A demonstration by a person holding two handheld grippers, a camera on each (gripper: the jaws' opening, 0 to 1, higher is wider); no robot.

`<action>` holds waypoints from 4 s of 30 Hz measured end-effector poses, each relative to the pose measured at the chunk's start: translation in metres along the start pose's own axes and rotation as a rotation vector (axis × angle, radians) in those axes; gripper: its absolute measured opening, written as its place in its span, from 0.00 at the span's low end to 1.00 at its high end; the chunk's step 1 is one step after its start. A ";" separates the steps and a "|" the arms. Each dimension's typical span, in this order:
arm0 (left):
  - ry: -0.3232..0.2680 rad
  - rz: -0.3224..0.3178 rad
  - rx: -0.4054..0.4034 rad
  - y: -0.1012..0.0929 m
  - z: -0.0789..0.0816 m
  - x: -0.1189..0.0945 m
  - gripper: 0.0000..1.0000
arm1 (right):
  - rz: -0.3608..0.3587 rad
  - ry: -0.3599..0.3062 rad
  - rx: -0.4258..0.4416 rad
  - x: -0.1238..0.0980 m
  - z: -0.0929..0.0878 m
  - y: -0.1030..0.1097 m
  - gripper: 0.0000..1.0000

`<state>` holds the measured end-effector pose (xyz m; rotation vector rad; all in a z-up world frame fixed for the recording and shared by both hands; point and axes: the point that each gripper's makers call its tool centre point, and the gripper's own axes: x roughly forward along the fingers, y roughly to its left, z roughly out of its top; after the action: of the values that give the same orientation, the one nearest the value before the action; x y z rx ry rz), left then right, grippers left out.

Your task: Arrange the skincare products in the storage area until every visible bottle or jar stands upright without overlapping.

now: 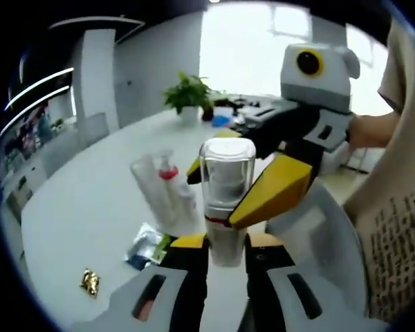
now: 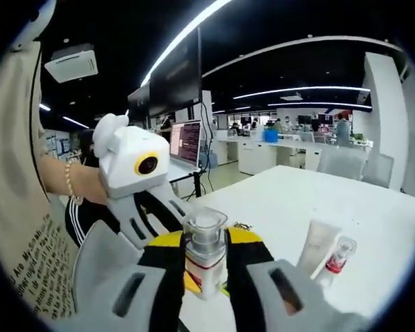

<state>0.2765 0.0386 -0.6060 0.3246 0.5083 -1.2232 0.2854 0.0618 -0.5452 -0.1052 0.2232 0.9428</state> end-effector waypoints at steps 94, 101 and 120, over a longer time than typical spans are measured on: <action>0.244 -0.147 0.168 0.017 -0.084 0.138 0.16 | -0.320 0.301 0.063 -0.026 -0.138 -0.074 0.46; 0.239 -0.143 0.162 0.028 -0.074 0.151 0.16 | -0.363 0.310 0.087 -0.043 -0.143 -0.085 0.49; 0.224 -0.091 0.129 0.076 -0.058 0.172 0.16 | -0.388 0.297 0.130 -0.049 -0.145 -0.090 0.55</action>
<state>0.3800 -0.0474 -0.7489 0.5573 0.6441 -1.3187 0.3095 -0.0561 -0.6755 -0.1617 0.5184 0.5219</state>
